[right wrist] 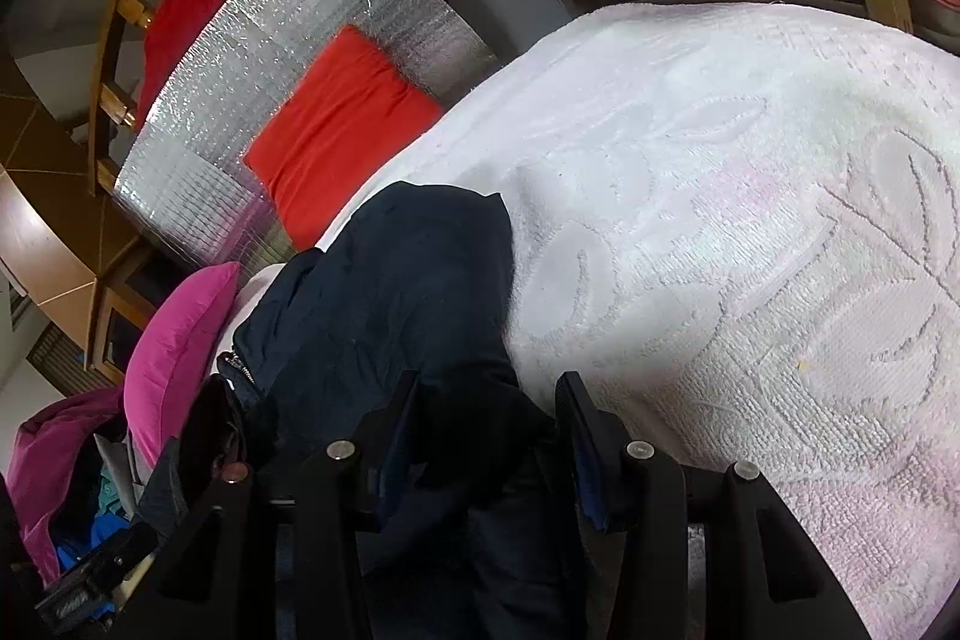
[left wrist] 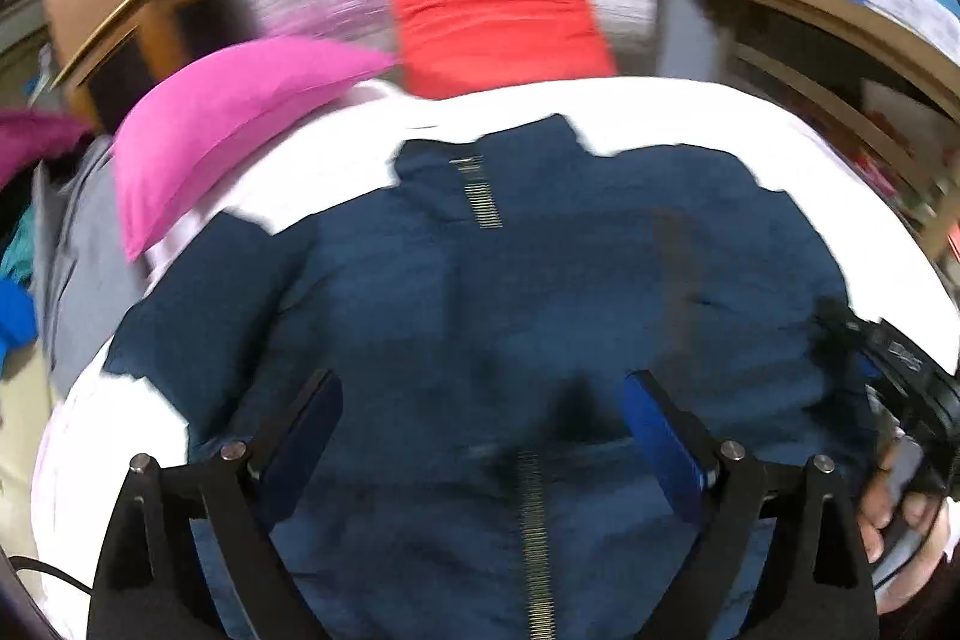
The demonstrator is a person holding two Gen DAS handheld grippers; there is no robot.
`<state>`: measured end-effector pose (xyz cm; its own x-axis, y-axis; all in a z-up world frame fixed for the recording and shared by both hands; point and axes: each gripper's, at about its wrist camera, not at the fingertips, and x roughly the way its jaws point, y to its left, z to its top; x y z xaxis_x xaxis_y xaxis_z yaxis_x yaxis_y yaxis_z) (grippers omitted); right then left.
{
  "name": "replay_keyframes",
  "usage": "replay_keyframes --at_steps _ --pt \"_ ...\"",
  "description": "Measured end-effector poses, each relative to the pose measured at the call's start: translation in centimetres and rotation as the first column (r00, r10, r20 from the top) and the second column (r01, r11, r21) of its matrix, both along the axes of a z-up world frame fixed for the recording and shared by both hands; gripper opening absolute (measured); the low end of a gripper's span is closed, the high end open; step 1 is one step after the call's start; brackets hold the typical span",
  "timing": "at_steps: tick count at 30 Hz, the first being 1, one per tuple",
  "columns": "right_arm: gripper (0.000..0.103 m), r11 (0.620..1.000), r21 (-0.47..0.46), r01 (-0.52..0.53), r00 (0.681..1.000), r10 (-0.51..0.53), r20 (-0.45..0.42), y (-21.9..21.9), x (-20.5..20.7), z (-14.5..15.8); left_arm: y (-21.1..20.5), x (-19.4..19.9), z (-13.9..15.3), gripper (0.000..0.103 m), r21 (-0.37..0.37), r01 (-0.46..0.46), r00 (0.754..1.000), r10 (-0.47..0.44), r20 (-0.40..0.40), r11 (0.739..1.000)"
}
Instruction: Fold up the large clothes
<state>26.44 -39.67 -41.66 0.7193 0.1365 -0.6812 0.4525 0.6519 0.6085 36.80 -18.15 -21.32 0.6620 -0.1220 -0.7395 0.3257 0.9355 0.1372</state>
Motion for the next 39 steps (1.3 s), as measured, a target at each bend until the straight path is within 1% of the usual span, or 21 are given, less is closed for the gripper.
replay_keyframes --at_steps 2,5,7,10,13,17,20,23,26,28,31,33,35,36,38,39 --pt "0.048 1.0 0.006 -0.001 1.0 0.001 0.006 -0.1 0.0 -0.1 -2.4 0.3 -0.4 0.094 0.025 0.016 1.0 -0.016 -0.017 1.0" --pt "0.048 1.0 0.017 0.0 1.0 -0.001 0.018 -0.2 -0.2 -0.2 -5.0 1.4 -1.7 0.094 0.054 0.031 0.997 -0.027 -0.07 0.998" --pt "0.047 1.0 0.026 0.001 1.0 -0.001 0.028 -0.4 -0.3 -0.3 -6.0 2.2 -2.9 0.094 0.101 0.014 0.996 -0.004 -0.094 0.995" --pt "0.047 0.999 0.035 0.002 0.999 -0.003 0.038 -0.4 -0.4 -0.3 -5.3 3.0 -3.5 0.094 0.09 -0.032 0.995 0.041 -0.096 0.995" --pt "0.047 0.999 0.039 0.0 0.999 -0.002 0.044 -0.4 -0.4 -0.2 -3.3 3.8 -2.9 0.094 0.057 -0.095 0.992 0.1 -0.079 0.994" --pt "0.047 0.999 0.045 0.001 0.999 -0.003 0.048 -0.5 -0.4 -0.2 0.3 4.6 -0.7 0.092 0.092 -0.156 0.987 0.157 -0.011 0.984" --pt "0.048 0.999 0.045 0.002 0.999 -0.004 0.047 -0.5 -0.5 -0.1 3.5 4.7 1.2 0.092 0.097 -0.204 0.979 0.201 0.033 0.974" --pt "0.048 0.999 0.045 0.002 0.999 -0.004 0.046 -0.5 -0.4 -0.1 7.5 5.3 2.6 0.092 0.101 -0.251 0.968 0.247 0.045 0.963" --pt "0.047 0.999 0.045 0.002 0.999 -0.004 0.046 -0.5 -0.5 -0.1 10.8 4.6 3.2 0.092 0.102 -0.274 0.962 0.27 0.047 0.956" --pt "0.047 0.999 0.044 0.001 0.999 -0.003 0.045 -0.6 -0.4 -0.1 12.4 4.4 2.9 0.092 0.095 -0.281 0.96 0.279 0.037 0.955" --pt "0.047 0.999 0.043 0.002 0.999 -0.003 0.044 -0.6 -0.4 -0.1 14.5 3.6 2.0 0.092 0.065 -0.287 0.958 0.287 -0.002 0.956" --pt "0.047 0.999 0.04 0.002 0.999 -0.003 0.043 -0.6 -0.4 -0.1 15.2 3.7 0.7 0.092 0.068 -0.301 0.953 0.303 -0.023 0.951" --pt "0.046 0.999 0.033 0.002 0.999 -0.003 0.044 -0.5 -0.5 0.0 15.8 3.8 -0.4 0.092 0.072 -0.33 0.942 0.333 -0.039 0.941" --pt "0.045 1.0 0.029 0.003 0.999 -0.004 0.044 -0.5 -0.5 0.0 16.2 4.0 -0.8 0.092 0.063 -0.345 0.936 0.349 -0.049 0.936" --pt "0.041 1.0 0.009 0.008 0.999 -0.009 0.05 -0.3 -0.5 0.3 17.4 4.0 -1.2 0.092 0.022 -0.386 0.92 0.387 -0.069 0.922" --pt "0.041 1.0 0.0 0.009 0.999 -0.009 0.052 -0.3 -0.6 0.4 17.8 3.9 -1.1 0.092 0.002 -0.402 0.914 0.401 -0.066 0.916"
